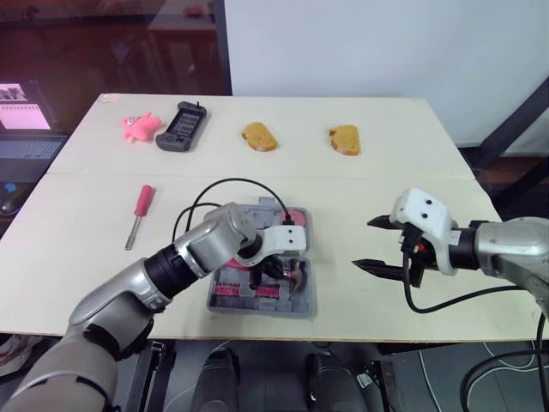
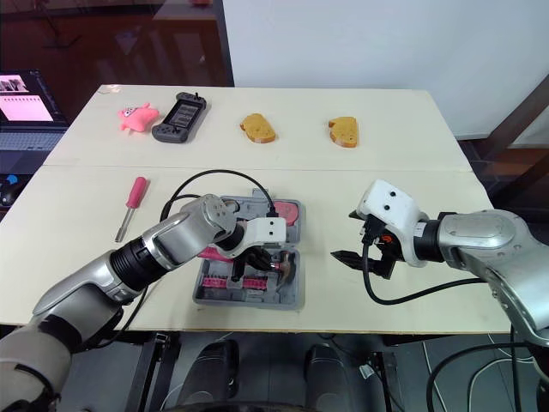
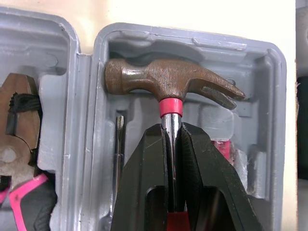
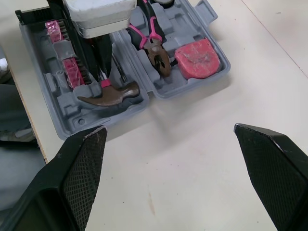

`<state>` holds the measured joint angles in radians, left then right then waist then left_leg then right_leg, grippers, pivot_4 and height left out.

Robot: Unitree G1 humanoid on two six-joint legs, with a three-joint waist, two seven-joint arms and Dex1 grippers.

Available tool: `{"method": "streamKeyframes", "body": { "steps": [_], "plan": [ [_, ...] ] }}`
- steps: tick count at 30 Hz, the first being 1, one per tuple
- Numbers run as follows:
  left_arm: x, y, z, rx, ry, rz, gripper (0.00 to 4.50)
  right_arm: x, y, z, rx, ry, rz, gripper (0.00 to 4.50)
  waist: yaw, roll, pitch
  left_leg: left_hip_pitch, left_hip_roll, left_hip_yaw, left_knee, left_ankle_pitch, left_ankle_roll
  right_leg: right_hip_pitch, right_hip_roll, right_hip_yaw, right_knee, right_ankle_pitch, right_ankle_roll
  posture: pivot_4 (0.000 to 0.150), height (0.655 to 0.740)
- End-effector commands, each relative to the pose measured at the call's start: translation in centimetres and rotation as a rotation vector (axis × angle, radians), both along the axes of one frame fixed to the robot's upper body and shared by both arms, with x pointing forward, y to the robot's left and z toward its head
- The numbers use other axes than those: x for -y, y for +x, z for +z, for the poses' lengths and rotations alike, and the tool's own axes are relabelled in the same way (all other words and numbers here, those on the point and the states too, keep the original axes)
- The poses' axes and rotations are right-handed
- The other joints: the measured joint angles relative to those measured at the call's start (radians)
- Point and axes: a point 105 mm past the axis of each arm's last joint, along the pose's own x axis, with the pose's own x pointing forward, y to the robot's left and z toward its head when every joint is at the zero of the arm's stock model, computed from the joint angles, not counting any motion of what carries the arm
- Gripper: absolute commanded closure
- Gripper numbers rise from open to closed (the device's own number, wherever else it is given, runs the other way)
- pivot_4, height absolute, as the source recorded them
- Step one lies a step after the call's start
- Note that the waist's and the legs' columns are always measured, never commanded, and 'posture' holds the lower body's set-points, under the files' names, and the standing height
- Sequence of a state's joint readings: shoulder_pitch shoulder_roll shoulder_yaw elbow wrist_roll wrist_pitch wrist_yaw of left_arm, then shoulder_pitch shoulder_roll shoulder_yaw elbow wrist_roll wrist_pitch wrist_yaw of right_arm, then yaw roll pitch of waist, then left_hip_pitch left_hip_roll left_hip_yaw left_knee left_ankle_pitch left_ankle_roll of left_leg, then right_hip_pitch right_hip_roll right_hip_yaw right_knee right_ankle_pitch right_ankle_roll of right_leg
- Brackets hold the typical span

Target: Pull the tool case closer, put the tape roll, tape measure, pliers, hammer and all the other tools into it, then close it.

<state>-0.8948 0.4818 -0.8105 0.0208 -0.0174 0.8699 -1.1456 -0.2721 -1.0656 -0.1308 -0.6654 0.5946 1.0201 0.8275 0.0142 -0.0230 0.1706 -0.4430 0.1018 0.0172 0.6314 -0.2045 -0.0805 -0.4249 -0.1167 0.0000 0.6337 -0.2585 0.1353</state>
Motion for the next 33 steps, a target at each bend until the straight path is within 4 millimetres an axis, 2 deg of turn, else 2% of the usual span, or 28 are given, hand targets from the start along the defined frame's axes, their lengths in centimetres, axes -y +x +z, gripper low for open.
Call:
{"method": "streamKeyframes", "body": {
  "steps": [1,17,21,24,28,30,33],
  "plan": [
    [0.7,0.2,0.2,0.049,-0.006,-0.020,4.43,0.1,-0.2,1.1,0.043,-0.011,-0.001,0.00,0.000,0.000,0.000,0.000,0.000,0.000,0.000,0.000,0.000,0.000,0.000,0.000,0.000,0.000,0.000,0.150,0.7207],
    [1.3,0.2,-0.4,0.028,-0.023,0.000,4.43,0.4,-0.3,1.1,0.039,-0.026,-0.008,0.00,0.006,0.001,-0.001,0.000,0.000,0.000,0.001,0.000,0.000,0.001,0.000,0.000,0.000,0.000,0.000,0.150,0.7207],
    [0.9,0.2,0.3,0.040,-0.040,0.026,2.78,0.4,-0.2,1.2,0.042,-0.028,-0.007,0.00,0.004,0.001,-0.001,0.000,0.000,0.000,0.001,0.000,0.000,0.001,0.000,0.000,0.000,0.000,0.000,0.150,0.7207],
    [-0.3,0.5,2.4,0.052,-0.081,0.058,1.29,0.6,-0.2,1.4,0.047,-0.025,-0.018,0.00,-0.002,0.001,0.000,0.000,0.000,-0.001,0.001,0.000,0.000,0.001,0.000,0.000,0.001,0.000,0.000,0.150,0.7207],
    [-1.5,0.0,4.3,0.037,-0.138,0.074,1.29,0.5,-0.3,1.1,0.037,-0.019,-0.015,0.00,-0.001,0.001,-0.001,0.001,0.000,-0.001,0.001,0.000,0.000,0.000,0.000,0.000,0.003,0.000,0.001,0.150,0.7207],
    [-1.6,-0.4,5.3,0.037,-0.220,0.049,1.29,0.2,-0.3,1.0,0.034,-0.012,-0.004,0.00,-0.001,0.001,-0.001,0.001,0.000,-0.001,0.001,0.000,0.000,0.000,0.000,0.000,0.003,0.000,0.001,0.150,0.7207],
    [-1.8,-0.4,5.3,0.070,-0.296,0.002,1.29,-0.1,-0.2,1.0,0.034,-0.006,0.007,0.00,0.001,0.002,-0.001,0.001,0.000,-0.001,0.001,0.000,0.000,0.001,0.000,0.000,0.003,0.000,0.001,0.150,0.7207]
  ]
}}
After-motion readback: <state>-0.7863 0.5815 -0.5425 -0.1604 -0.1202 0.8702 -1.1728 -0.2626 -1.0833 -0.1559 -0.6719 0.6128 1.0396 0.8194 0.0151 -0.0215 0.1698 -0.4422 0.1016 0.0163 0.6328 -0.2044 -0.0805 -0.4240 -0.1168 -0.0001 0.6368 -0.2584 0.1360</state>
